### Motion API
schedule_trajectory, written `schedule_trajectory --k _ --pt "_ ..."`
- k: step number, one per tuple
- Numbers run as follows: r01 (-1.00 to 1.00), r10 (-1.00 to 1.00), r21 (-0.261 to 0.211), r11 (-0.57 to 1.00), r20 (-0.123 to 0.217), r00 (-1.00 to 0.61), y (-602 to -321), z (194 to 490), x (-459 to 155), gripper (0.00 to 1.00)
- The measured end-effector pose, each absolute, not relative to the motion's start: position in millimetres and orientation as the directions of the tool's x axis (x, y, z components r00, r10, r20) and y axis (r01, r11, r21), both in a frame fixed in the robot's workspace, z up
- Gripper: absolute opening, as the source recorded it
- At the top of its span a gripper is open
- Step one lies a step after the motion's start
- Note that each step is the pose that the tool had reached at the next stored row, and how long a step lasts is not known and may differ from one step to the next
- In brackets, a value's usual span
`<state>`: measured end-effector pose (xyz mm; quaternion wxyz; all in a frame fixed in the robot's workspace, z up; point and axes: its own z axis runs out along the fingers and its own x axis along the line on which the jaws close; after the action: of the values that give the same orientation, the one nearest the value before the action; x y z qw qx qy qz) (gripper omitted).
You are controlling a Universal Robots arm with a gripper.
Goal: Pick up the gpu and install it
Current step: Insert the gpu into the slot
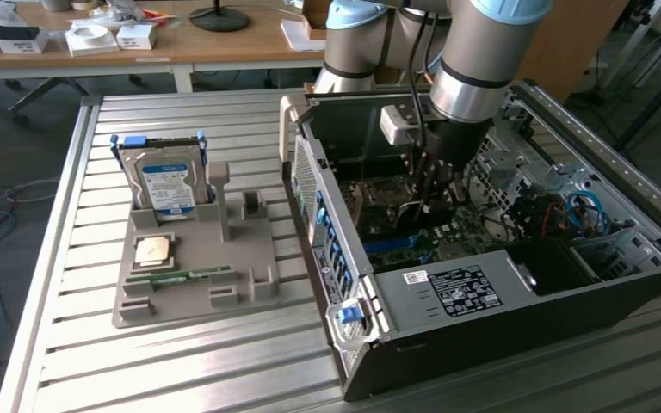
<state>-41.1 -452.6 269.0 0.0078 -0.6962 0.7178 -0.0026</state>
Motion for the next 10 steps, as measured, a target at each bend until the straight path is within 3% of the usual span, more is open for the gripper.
schedule_trajectory --k 10 --pt "-0.999 -1.000 -0.015 0.030 -0.007 -0.030 -452.6 266.8 -43.3 0.26"
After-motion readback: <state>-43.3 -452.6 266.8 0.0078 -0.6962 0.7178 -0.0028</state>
